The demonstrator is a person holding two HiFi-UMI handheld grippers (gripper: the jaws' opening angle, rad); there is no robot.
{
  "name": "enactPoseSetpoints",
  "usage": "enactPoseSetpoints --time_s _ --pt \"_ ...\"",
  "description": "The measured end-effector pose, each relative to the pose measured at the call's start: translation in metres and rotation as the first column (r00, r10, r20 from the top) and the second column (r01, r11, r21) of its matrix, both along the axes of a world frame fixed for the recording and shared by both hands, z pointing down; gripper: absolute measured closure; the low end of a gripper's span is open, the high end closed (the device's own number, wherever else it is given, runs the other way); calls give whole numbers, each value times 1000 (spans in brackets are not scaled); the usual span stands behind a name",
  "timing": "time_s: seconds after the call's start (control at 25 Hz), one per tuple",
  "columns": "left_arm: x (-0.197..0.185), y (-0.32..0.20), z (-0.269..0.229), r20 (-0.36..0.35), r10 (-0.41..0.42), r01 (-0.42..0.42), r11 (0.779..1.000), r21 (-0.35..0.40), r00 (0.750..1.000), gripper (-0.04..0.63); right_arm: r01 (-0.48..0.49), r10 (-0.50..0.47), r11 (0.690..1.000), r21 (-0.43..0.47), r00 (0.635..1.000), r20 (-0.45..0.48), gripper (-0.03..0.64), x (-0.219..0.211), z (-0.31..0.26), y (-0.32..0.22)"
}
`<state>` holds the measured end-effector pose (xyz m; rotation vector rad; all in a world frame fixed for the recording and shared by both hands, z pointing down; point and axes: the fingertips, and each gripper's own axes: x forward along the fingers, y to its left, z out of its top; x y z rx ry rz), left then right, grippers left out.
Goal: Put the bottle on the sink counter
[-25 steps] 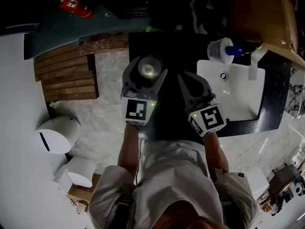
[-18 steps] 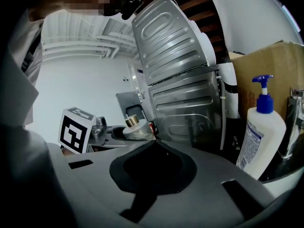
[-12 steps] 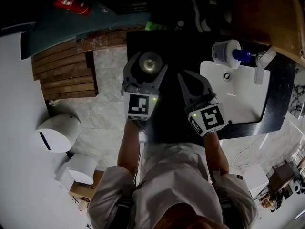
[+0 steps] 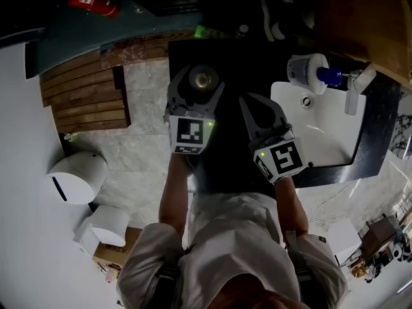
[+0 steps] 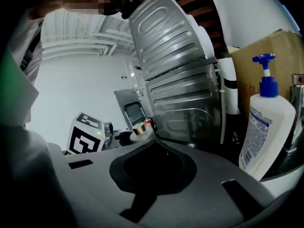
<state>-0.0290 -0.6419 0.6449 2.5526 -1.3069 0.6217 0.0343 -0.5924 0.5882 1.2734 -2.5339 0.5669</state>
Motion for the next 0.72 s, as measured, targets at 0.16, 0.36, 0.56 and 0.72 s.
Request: enactPoseSetpoints --time_s 0.16,0.36,0.56,0.72 --pt "1 0 7 9 -2 2 1000 -19 1000 268 2 -2 1000 -10 1000 -7 620 0 4 1" --pt "2 -2 11 16 -10 11 1000 -28 1000 268 22 -23 1000 -18 1000 -16 620 -3 9 2" --pt "3 -1 17 22 -5 6 998 -58 1000 268 30 -31 999 -18 999 -12 620 -7 9 4" --pt "5 0 21 34 10 -7 997 -81 999 268 34 -34 999 -16 999 -10 620 -9 7 6"
